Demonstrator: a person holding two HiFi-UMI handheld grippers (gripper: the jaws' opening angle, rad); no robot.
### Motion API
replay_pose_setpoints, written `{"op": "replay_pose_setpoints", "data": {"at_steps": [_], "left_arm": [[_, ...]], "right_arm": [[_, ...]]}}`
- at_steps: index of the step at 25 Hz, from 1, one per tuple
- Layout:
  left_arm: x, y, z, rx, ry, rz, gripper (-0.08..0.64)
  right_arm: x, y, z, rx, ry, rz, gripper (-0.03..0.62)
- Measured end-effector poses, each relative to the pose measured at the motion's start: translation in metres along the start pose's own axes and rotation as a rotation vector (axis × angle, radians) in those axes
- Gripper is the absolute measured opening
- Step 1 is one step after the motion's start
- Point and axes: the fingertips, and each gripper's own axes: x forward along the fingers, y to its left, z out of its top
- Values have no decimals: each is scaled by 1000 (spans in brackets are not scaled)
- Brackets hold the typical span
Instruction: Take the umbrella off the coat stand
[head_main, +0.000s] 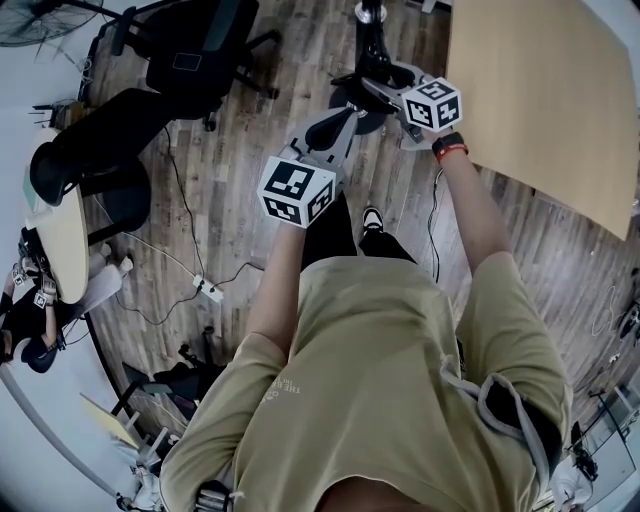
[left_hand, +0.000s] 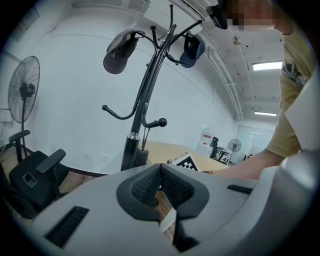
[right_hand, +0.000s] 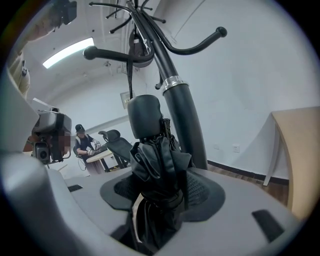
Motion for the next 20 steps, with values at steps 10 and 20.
{"op": "replay_pose_setpoints", "data": {"at_steps": [10, 20], "left_arm": [[-11, -4, -5, -23, -12, 1, 24], [-25, -9, 2, -28, -34, 7, 25]], "right_arm": [[-24, 28, 4, -34, -2, -2, 241], [-44, 54, 13, -51, 15, -7, 239]]}}
